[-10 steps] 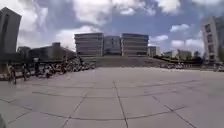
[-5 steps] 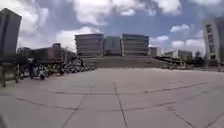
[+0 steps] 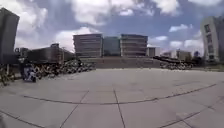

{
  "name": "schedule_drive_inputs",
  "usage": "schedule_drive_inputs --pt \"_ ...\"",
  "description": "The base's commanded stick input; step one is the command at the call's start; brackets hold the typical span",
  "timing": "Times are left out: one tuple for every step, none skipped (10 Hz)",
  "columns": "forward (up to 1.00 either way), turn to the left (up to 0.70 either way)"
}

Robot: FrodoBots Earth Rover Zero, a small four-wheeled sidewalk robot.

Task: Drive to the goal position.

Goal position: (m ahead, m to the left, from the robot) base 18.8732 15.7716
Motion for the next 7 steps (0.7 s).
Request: schedule_drive_inputs --pt "1.0 0.0" --pt "1.0 0.0" --pt "1.0 0.0" --pt "1.0 0.0" --pt "1.0 -0.04" --pt "1.0 -0.04" --pt "1.0 0.0"
